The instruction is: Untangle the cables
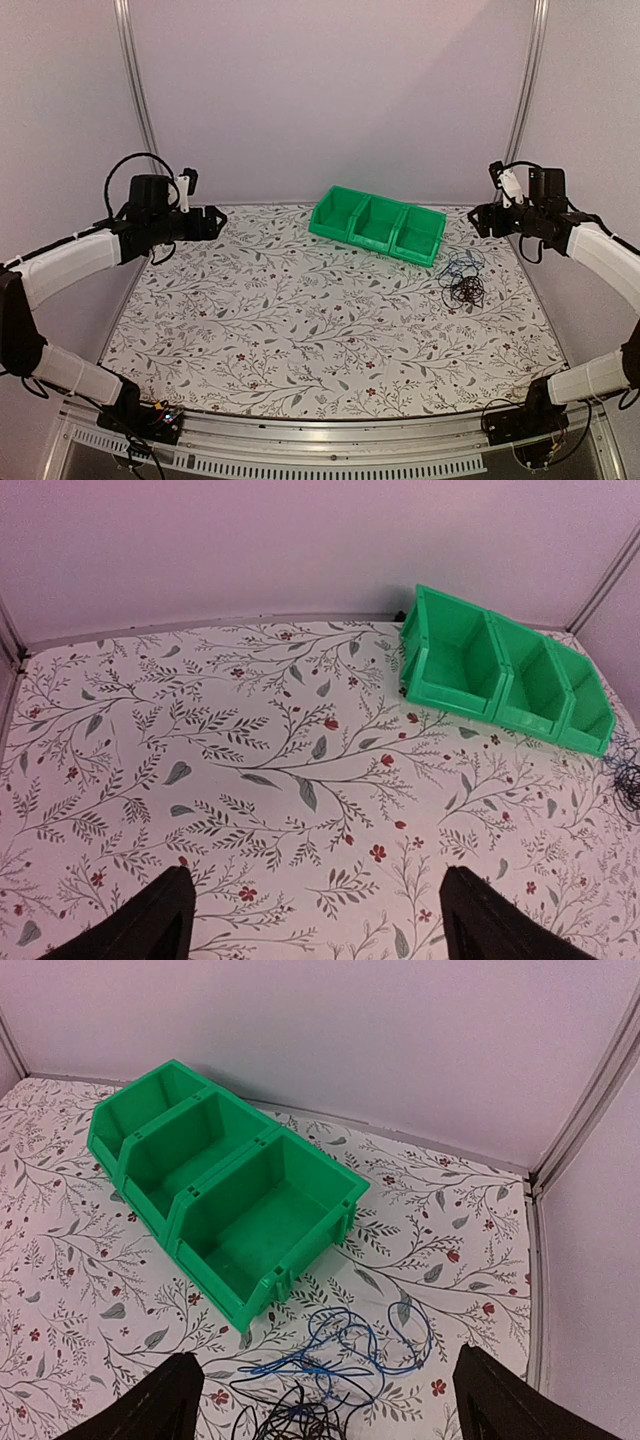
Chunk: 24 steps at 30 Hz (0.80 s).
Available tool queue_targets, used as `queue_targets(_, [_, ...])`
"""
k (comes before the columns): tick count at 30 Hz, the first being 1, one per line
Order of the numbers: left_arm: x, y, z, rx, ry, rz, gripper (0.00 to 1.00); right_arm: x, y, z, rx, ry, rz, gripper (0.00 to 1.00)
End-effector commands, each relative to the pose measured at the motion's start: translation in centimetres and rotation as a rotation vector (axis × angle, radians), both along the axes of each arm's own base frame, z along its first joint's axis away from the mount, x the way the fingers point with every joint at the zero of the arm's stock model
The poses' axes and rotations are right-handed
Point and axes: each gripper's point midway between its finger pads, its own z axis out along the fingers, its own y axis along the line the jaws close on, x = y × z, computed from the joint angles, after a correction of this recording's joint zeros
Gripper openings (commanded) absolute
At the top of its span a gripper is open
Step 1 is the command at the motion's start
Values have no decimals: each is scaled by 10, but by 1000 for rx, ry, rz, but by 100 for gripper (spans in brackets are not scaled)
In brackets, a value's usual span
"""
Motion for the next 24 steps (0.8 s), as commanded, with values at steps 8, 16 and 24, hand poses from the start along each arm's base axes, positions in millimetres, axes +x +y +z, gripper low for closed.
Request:
queue_targets(8, [-18, -92, -20, -33, -116, -378, 67, -18, -14, -58, -96, 92, 136, 98])
queue_targets(16, [-62, -187, -49, 63, -98, -627, 58, -27, 1, -82, -128, 174, 323, 79])
queue_targets(24, [-102, -271, -79, 45, -9, -782, 60, -36, 0, -125, -201, 317, 440, 46])
